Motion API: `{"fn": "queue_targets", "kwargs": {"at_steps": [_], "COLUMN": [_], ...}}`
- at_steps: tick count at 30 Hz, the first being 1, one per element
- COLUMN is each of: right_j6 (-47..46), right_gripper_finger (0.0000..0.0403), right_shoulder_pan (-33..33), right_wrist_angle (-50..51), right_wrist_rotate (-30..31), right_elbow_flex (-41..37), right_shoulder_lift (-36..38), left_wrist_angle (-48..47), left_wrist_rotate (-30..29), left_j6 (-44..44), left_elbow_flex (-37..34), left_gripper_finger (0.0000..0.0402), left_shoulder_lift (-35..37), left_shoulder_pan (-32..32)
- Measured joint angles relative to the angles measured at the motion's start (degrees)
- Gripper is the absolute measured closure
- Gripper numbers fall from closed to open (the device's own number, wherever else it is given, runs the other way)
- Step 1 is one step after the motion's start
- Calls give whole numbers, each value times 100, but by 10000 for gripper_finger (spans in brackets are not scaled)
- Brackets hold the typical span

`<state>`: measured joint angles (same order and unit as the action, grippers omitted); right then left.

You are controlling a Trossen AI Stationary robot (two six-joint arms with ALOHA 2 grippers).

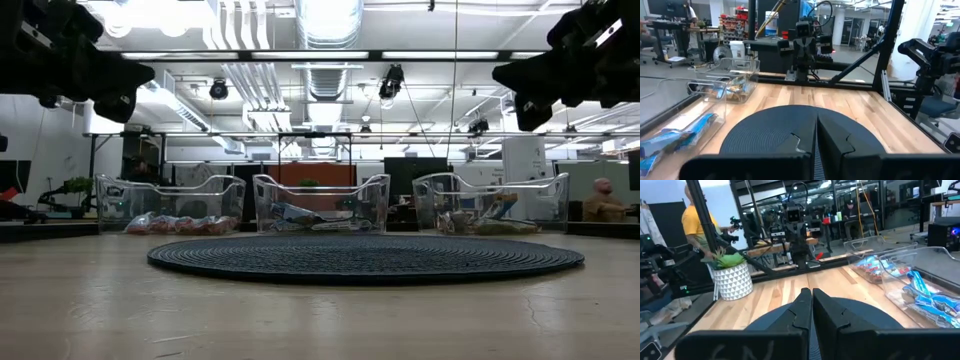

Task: Pick and place Granola Bars by type
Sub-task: Return to Home Position

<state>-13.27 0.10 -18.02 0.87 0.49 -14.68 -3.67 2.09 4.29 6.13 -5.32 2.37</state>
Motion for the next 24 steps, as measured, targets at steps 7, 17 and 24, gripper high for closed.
{"fn": "queue_targets", "kwargs": {"at_steps": [7, 17, 24], "right_j6": [17, 36, 43], "right_gripper_finger": [394, 394, 394], "right_shoulder_pan": [0, 0, 0], "right_wrist_angle": [38, 141, 156], "right_wrist_rotate": [0, 2, 4], "right_elbow_flex": [1, 2, 2], "right_shoulder_lift": [-4, -4, -4], "left_wrist_angle": [22, 44, 45], "left_wrist_rotate": [7, 28, 24], "left_j6": [77, 177, 177], "left_elbow_flex": [-227, -333, -384], "left_gripper_finger": [401, 401, 401], "left_shoulder_lift": [42, 287, 387], "left_shoulder_pan": [0, 0, 0]}}
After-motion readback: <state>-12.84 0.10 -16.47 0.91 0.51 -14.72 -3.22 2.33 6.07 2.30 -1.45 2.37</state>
